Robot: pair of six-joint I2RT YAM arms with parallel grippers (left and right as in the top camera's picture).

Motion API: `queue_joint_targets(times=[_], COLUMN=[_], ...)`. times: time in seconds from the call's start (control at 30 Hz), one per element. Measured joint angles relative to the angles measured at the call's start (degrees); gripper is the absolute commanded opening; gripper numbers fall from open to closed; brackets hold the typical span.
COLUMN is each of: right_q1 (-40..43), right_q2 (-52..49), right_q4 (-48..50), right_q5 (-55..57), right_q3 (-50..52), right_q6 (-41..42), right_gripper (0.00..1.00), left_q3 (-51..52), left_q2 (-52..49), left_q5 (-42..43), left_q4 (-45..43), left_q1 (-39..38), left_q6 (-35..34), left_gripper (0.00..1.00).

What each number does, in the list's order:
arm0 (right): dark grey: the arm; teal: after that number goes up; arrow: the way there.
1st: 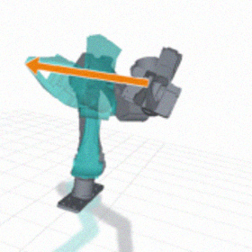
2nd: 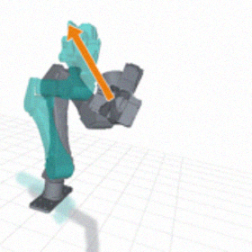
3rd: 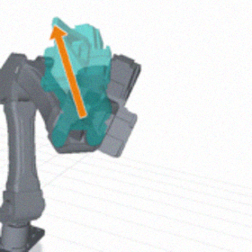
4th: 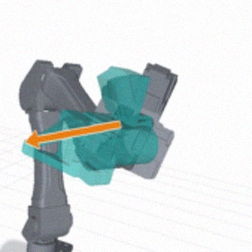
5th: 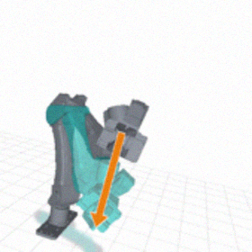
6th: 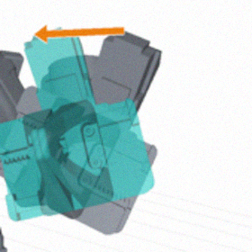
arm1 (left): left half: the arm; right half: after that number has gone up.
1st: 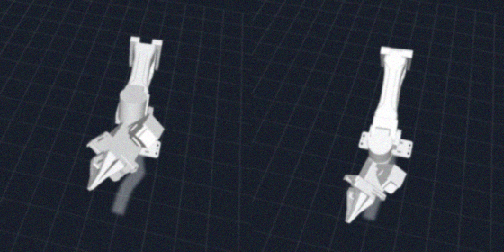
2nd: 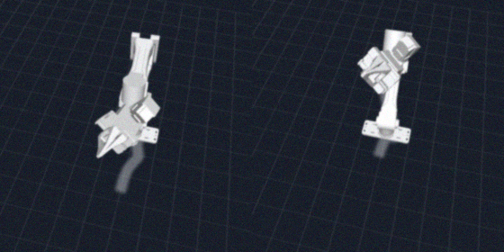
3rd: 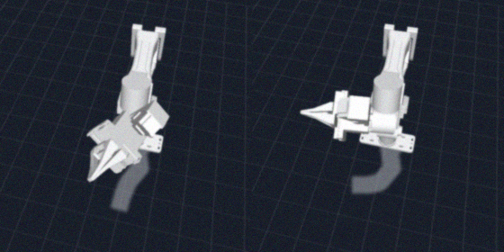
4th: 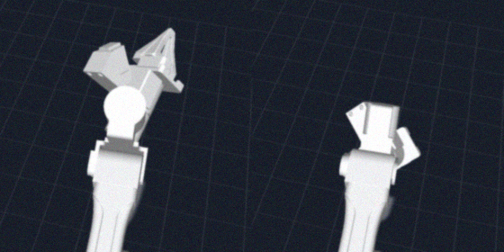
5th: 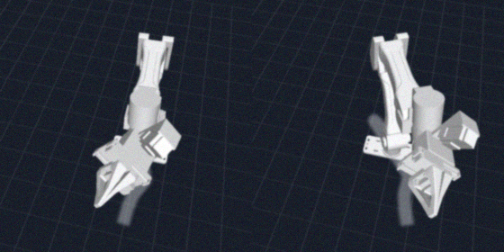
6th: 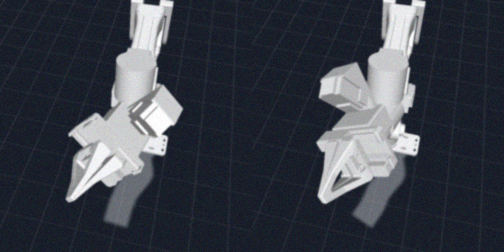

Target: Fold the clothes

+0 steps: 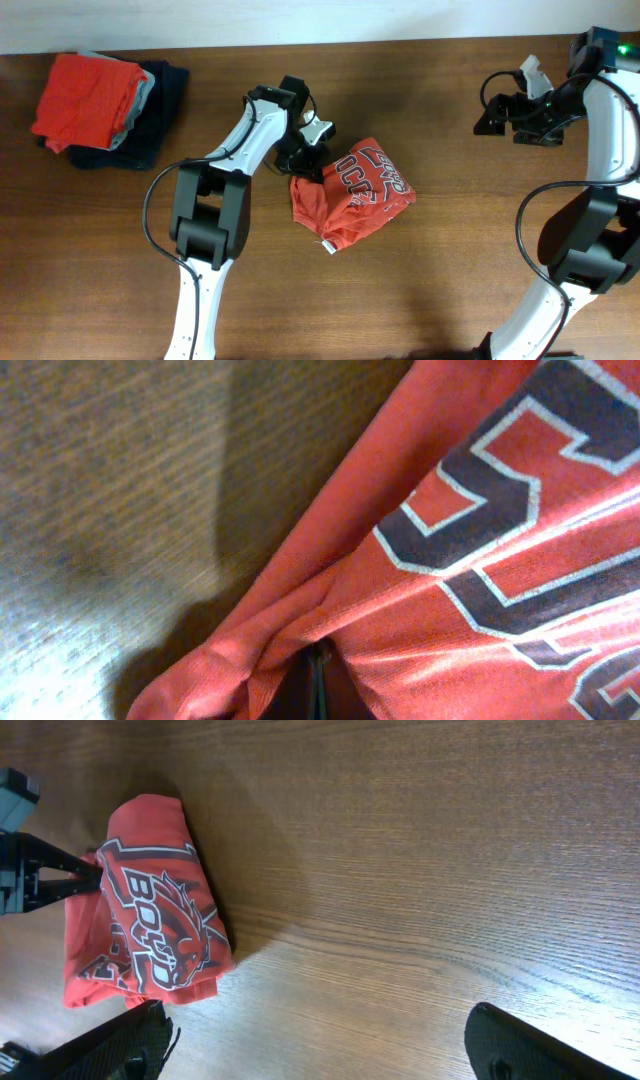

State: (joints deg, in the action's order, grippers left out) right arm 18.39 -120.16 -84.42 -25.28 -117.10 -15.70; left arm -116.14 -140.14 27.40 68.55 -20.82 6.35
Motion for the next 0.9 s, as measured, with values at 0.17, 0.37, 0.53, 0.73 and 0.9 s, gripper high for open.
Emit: queue_joint_targets(times=[0.17, 0.37, 0.53, 0.73, 0.9], right_q1=[0.0, 0.0, 0.0, 0.0, 0.0], right_q2=[0.0, 0.0, 0.0, 0.0, 0.0], right_q4=[0.0, 0.0, 0.0, 0.0, 0.0], right_q5=[0.0, 0.0, 0.0, 0.0, 0.0], right_q3=[0.0, 0.0, 0.0, 0.0, 0.0], right_q6=[0.0, 0.0, 0.0, 0.0, 0.0], right_gripper=[0.99, 0.99, 0.99, 0.99, 0.99], left_q3=[-9.8, -19.7, -17.9, -9.1, 1.9], left_q2=[-0.3, 0.9, 1.4, 1.4, 1.4], left_q5=[0.0, 0.5, 4.7, 12.2, 17.7], left_q4=[6.6, 14.8, 19.0, 18.3, 13.0], left_q1=[-0.4, -2.8, -5.9, -9.2, -10.3], left_q6=[-0.5, -0.7, 1.3, 6.6, 8.6], left_gripper=[0.00, 0.00, 0.00, 0.00, 0.00])
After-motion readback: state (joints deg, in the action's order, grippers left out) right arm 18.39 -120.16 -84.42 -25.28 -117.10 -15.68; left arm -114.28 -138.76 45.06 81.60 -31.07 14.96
